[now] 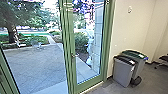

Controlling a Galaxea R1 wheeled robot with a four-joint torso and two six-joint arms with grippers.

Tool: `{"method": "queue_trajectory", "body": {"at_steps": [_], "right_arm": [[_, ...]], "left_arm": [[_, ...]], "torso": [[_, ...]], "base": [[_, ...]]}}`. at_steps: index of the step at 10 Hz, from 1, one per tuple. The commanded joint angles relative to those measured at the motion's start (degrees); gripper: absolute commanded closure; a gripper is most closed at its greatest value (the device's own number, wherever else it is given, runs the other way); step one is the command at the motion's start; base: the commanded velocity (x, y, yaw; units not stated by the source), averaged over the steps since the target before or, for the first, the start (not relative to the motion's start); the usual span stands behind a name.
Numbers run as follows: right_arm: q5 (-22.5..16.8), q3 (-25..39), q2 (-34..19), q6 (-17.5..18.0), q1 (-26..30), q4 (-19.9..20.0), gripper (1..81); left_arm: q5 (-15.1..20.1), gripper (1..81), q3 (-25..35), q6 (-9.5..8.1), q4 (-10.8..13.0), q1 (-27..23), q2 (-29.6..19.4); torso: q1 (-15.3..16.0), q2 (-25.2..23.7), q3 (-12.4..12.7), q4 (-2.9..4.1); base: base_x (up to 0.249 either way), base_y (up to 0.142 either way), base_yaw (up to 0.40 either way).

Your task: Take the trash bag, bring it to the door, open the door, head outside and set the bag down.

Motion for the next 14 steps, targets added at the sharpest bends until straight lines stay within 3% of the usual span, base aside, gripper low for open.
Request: {"method": "queue_trajectory", "body": {"at_steps": [1, 14], "right_arm": [[-3.08, 0.15, 0.32, -0.01, 2.85, -0.29, 1.0], [-3.08, 0.15, 0.32, -0.01, 2.94, -0.2, 1.0]], "left_arm": [[3.82, 81.1, 0.27, 0.32, -0.02, -3.57, 0.45], [3.55, 81.1, 0.27, 0.41, -0.02, -3.57, 0.28]], "torso": [[0.0, 0.0, 0.0, 0.0], [-0.02, 0.0, 0.02, 0.0]], "base": [[0.158, 0.0, 0.0], [0.152, -0.005, 0.0]]}}
